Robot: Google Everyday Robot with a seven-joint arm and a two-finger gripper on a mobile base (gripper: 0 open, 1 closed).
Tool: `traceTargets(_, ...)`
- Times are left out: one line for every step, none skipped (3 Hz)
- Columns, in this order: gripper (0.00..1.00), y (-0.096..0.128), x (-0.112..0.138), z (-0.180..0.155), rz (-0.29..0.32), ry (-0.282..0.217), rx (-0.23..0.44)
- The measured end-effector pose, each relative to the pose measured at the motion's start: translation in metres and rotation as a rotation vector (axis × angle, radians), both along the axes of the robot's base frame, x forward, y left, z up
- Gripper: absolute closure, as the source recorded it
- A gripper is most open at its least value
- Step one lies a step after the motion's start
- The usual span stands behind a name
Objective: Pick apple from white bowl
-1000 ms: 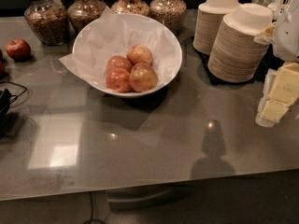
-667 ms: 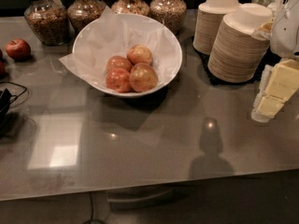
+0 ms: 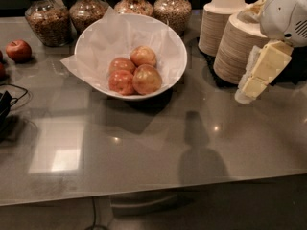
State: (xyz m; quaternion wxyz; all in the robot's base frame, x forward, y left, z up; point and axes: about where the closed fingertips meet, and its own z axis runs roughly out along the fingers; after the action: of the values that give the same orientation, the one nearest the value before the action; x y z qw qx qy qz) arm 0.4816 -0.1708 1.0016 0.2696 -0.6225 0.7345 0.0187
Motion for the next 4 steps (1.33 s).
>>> traceTargets(0.0, 0.0, 0.0, 0.0, -0.001, -0.001, 0.002)
traceTargets(0.0, 0.017, 0.013, -0.009, -0.007, 0.0, 0.124)
traceTargets(0.0, 0.062, 0.037, -0.017, 0.054, 0.036, 0.312)
traceTargets(0.0, 0.097, 0.051, -0.018, 0.102, 0.101, 0.431)
